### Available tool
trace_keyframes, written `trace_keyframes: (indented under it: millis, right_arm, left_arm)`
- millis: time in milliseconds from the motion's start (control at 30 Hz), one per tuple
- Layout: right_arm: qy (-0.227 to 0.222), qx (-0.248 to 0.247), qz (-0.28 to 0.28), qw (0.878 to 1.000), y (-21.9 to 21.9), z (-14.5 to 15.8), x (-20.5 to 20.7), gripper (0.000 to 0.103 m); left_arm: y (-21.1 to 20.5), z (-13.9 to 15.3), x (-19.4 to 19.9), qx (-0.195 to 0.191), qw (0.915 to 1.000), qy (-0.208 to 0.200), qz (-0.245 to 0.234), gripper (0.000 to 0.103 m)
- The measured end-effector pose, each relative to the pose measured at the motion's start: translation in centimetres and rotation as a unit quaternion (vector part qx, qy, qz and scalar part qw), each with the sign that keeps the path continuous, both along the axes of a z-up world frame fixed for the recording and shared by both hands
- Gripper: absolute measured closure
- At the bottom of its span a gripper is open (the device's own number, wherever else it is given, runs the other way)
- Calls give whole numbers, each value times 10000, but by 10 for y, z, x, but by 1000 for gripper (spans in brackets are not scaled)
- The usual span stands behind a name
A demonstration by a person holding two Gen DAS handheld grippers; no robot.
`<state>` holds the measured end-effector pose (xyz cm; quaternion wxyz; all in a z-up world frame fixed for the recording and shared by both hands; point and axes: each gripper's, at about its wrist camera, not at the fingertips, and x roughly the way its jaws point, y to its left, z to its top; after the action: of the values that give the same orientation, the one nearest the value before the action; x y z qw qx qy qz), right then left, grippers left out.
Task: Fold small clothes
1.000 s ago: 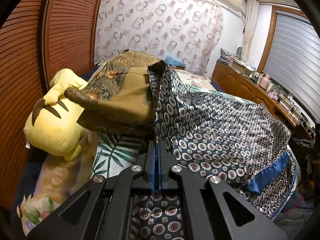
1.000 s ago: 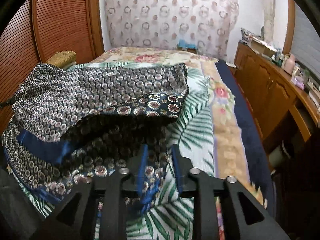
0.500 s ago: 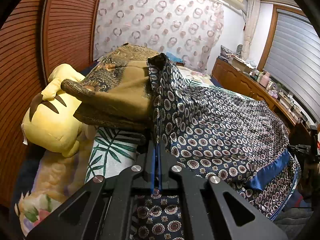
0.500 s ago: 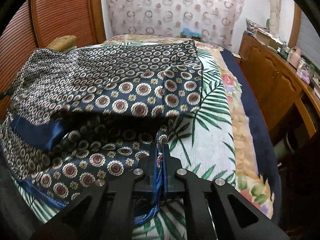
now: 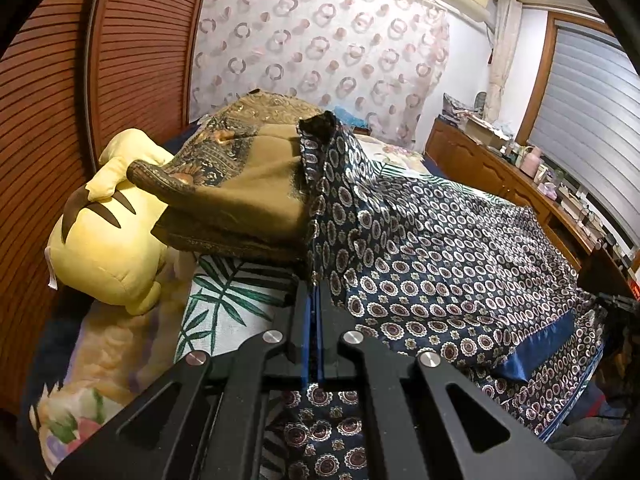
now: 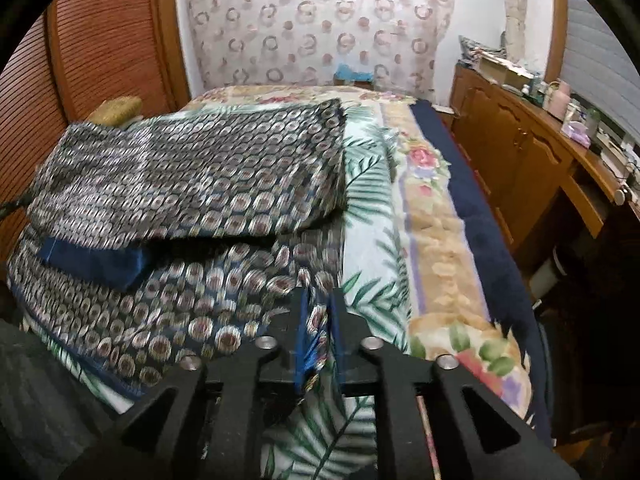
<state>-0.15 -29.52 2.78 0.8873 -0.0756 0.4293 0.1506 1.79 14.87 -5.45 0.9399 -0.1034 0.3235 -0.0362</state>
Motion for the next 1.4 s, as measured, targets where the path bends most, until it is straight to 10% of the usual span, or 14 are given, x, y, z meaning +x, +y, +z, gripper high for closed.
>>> trace_keyframes:
  millis: [133,600,867,1400]
  right_arm:
    - [-79,187,-56,9998,8,-8,24,53]
    - [371,208,-118,9990,28,-44,100,53]
    - [267,187,188,9993,37,-42,113,99]
    - [-276,529,315,9977,12,-5,51,102]
  left_arm:
    - [-2,-1,0,80,10000,26,-20,101]
    - [2,-4,2,63,9999,143,-8,101]
    - [-5,-1,4,71,9996,72,-253,101]
    - [-2,23,-27,167,9991,-9,-380,102]
